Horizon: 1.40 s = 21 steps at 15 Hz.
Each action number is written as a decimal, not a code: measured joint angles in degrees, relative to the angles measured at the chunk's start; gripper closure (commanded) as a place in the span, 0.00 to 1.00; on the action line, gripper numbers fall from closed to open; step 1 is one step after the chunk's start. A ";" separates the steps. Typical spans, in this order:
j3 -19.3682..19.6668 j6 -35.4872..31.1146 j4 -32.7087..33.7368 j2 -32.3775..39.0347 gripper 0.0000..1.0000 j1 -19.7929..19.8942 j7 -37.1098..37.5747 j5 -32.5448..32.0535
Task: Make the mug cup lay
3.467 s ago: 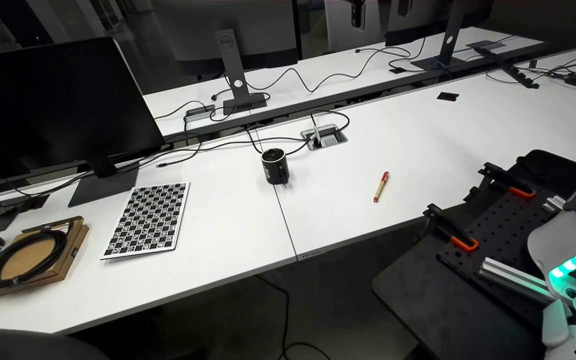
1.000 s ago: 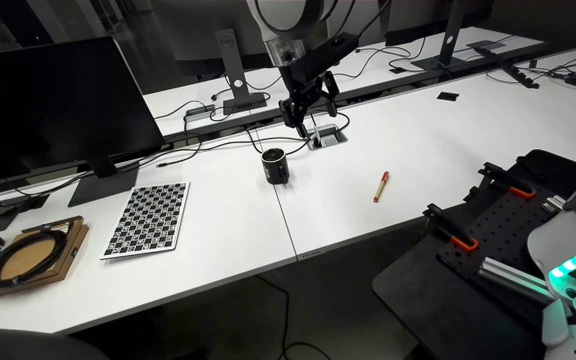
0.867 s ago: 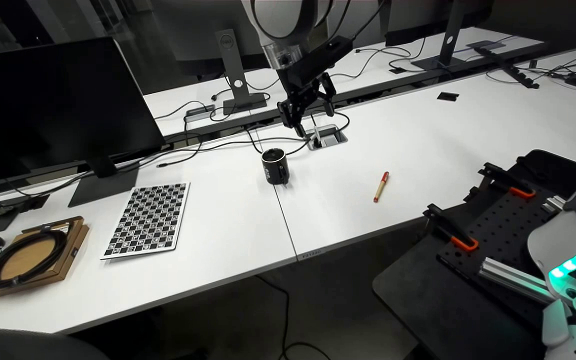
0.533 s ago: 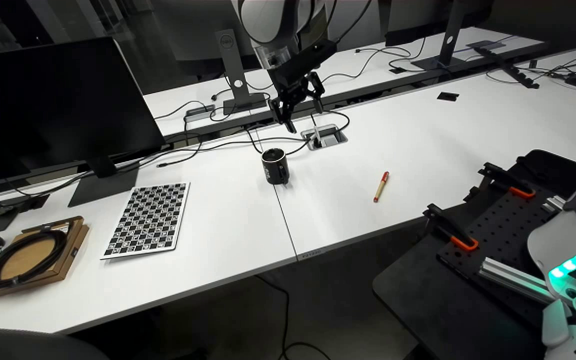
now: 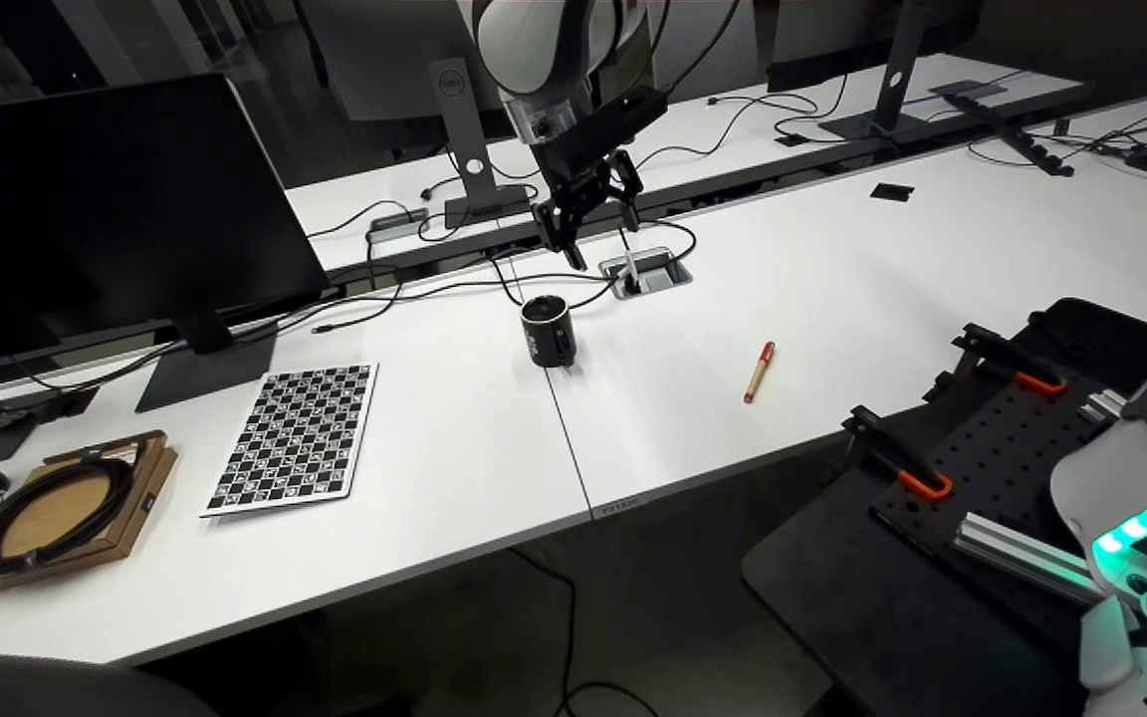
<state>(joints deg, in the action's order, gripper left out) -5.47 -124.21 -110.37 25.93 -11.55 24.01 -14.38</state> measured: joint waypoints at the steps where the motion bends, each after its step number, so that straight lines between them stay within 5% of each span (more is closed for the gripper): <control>1: 0.00 -2.11 -0.04 0.62 0.00 0.03 -0.73 0.63; 9: 0.01 -23.69 0.46 10.17 0.00 1.60 -5.38 11.92; 21: 0.05 -26.48 6.82 17.92 0.00 -0.13 -9.62 14.87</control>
<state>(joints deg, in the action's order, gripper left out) -5.41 -150.69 -103.55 43.85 -11.68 14.39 0.49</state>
